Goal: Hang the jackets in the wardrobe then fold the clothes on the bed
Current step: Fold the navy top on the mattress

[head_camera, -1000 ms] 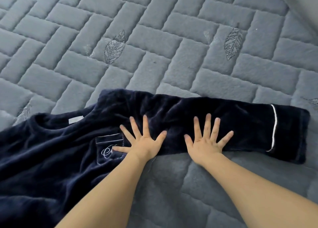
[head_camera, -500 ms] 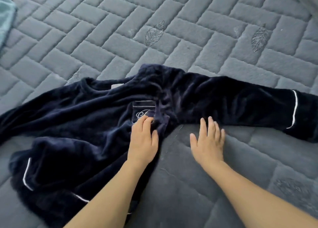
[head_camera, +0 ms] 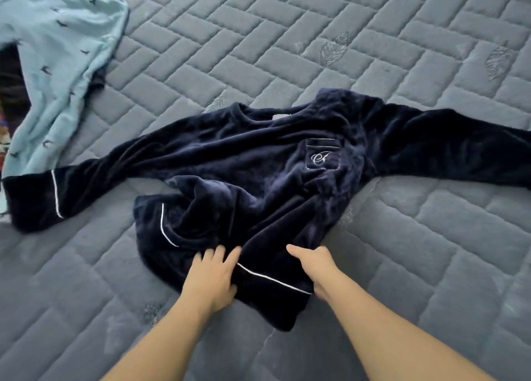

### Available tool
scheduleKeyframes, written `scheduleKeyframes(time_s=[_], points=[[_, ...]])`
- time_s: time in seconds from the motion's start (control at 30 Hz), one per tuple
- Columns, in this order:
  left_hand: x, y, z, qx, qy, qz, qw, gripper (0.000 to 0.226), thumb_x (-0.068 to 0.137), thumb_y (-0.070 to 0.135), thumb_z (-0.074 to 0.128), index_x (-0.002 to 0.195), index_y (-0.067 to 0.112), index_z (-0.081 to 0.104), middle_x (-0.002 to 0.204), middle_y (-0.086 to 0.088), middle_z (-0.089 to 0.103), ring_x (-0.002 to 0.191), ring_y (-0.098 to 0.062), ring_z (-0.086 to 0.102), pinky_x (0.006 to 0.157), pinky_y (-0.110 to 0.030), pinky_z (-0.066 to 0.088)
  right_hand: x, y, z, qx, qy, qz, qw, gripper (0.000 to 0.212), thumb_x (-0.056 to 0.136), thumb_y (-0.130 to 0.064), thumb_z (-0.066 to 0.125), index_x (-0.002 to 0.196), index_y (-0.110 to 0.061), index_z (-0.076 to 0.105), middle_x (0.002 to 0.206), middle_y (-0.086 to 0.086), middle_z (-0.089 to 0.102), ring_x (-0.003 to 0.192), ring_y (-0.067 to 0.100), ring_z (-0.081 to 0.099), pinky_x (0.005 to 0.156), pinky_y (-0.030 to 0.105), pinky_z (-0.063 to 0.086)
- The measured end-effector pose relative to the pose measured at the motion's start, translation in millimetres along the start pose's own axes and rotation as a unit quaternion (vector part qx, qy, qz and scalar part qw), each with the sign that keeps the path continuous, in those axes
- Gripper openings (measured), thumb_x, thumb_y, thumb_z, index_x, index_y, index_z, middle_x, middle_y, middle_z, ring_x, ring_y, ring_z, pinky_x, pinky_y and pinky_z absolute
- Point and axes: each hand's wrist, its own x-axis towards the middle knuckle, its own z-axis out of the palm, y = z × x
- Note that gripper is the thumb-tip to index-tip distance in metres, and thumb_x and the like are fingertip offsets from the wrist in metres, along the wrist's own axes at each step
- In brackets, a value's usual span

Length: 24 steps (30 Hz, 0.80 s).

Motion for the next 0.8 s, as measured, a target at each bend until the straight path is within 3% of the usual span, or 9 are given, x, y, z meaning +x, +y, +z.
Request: scheduleKeyframes(time_s=[0.13,0.23,0.3,0.37,0.43,0.5,0.6,0.7,0.8], points=[[1,18,-28,-0.108,-0.060,0.032,0.992,0.031,0.086,0.038,0.048,0.115,0.026,0.046,0.114,-0.001,0.062,0.105,-0.028,0.059,0.080,-0.036,0.046,-15,-4,-35,-0.108,0.004,0.017,0.994,0.034,0.086,-0.017,0.071,0.113,0.000,0.057,0.101,0.017,0.069,0.086,0.029,0.068,0.071,0.038,0.057],[-7,52,-52,-0.251,-0.213,0.072,0.942,0.046,0.074,0.046,0.055,0.119,0.035,0.056,0.114,0.007,0.064,0.104,-0.019,0.061,0.088,-0.033,0.048,-34,-20,-84,-0.259,-0.005,0.084,0.962,0.016,0.087,-0.014,0.069,0.097,-0.001,0.066,0.085,0.016,0.073,0.071,0.025,0.066,0.066,0.034,0.055],[-16,83,-65,-0.319,-0.342,0.081,0.880,0.069,0.068,0.052,0.062,0.135,0.040,0.047,0.119,0.013,0.058,0.100,-0.011,0.059,0.086,-0.031,0.050,-43,-30,-124,-0.439,0.011,0.105,0.892,0.034,0.092,-0.024,0.065,0.117,-0.002,0.064,0.118,0.015,0.067,0.097,0.022,0.063,0.086,0.031,0.049],[-24,106,-69,-0.286,-0.429,0.100,0.851,0.085,0.066,0.056,0.068,0.144,0.044,0.035,0.138,0.009,0.048,0.117,-0.017,0.053,0.094,-0.036,0.049,-56,-37,-154,-0.604,0.085,0.103,0.786,0.053,0.091,-0.042,0.063,0.132,-0.010,0.056,0.137,0.006,0.056,0.120,0.021,0.055,0.097,0.029,0.043],[-28,112,-65,-0.227,-0.364,0.098,0.898,0.080,0.071,0.057,0.064,0.145,0.039,0.037,0.146,0.002,0.039,0.130,-0.025,0.041,0.103,-0.043,0.043,-60,-33,-167,-0.660,0.157,0.098,0.728,0.055,0.084,-0.046,0.065,0.130,-0.017,0.057,0.134,0.002,0.057,0.120,0.024,0.056,0.092,0.030,0.046],[-32,97,-60,-0.228,-0.152,0.036,0.961,0.060,0.081,0.047,0.058,0.136,0.027,0.045,0.138,-0.002,0.039,0.126,-0.027,0.039,0.100,-0.042,0.041,-58,-26,-155,-0.644,0.165,0.080,0.743,0.048,0.078,-0.037,0.062,0.122,-0.018,0.059,0.129,0.004,0.057,0.114,0.028,0.058,0.091,0.031,0.048],[-35,52,-41,-0.288,0.119,-0.141,0.940,0.049,0.084,0.035,0.059,0.128,0.018,0.046,0.133,-0.007,0.042,0.120,-0.030,0.041,0.094,-0.043,0.042,-51,-8,-109,-0.589,0.105,0.040,0.800,0.049,0.080,-0.033,0.055,0.125,-0.013,0.056,0.133,0.012,0.052,0.117,0.033,0.052,0.100,0.039,0.045],[-40,-3,-2,-0.387,0.070,-0.325,0.860,0.077,0.081,0.048,0.065,0.142,0.016,0.031,0.147,-0.012,0.032,0.134,-0.035,0.031,0.107,-0.053,0.032,-46,17,-62,-0.626,0.108,-0.037,0.771,0.048,0.085,-0.028,0.048,0.131,-0.014,0.048,0.137,0.010,0.042,0.123,0.030,0.044,0.101,0.041,0.038],[-53,-32,37,-0.429,-0.066,-0.331,0.838,0.083,0.081,0.062,0.063,0.145,0.021,0.031,0.151,-0.014,0.027,0.136,-0.040,0.030,0.112,-0.049,0.026,-45,42,-30,-0.689,0.117,-0.156,0.698,0.041,0.087,-0.024,0.045,0.127,-0.017,0.045,0.134,0.008,0.041,0.121,0.027,0.041,0.101,0.039,0.034]])
